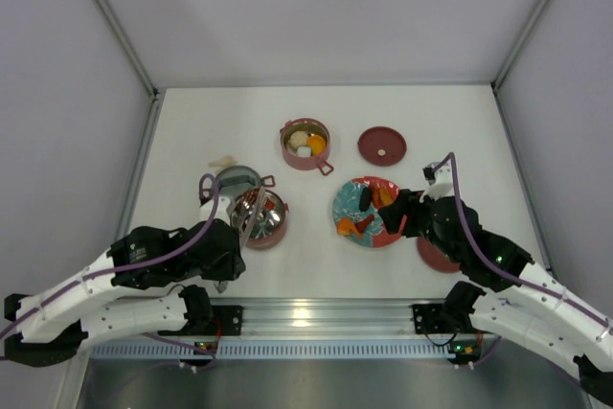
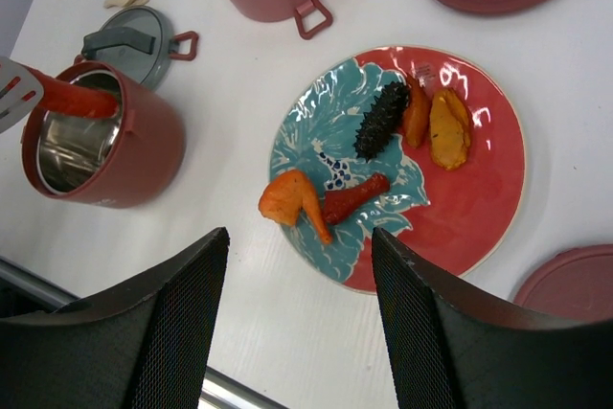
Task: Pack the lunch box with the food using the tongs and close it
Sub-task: Place the fake food in the packing box.
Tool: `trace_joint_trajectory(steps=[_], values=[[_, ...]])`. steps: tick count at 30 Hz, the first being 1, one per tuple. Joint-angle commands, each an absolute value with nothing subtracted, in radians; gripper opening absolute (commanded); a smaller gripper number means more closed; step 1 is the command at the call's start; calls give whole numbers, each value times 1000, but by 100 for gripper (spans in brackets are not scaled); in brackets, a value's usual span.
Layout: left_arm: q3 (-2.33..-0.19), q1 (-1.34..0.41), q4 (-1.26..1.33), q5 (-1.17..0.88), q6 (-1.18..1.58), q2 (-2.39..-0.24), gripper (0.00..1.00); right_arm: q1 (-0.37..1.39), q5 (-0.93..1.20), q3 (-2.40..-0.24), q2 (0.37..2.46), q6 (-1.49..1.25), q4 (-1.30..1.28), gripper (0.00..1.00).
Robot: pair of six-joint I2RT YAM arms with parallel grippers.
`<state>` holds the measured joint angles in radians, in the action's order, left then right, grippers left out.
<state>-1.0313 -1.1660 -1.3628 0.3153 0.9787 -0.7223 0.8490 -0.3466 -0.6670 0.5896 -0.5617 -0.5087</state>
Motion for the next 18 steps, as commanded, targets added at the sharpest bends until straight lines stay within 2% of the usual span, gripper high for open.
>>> trace_joint_trajectory(steps=[1, 6, 18], values=[[-1052, -1167, -1506, 347, 985, -722, 40, 865, -350, -670, 597, -561, -442, 61], [-1055, -1167, -1505, 345, 982, -723, 43, 865, -348, -669, 597, -561, -442, 61], [-1137, -1167, -1471, 350, 925, -787, 40, 865, -351, -658, 584, -569, -445, 61]])
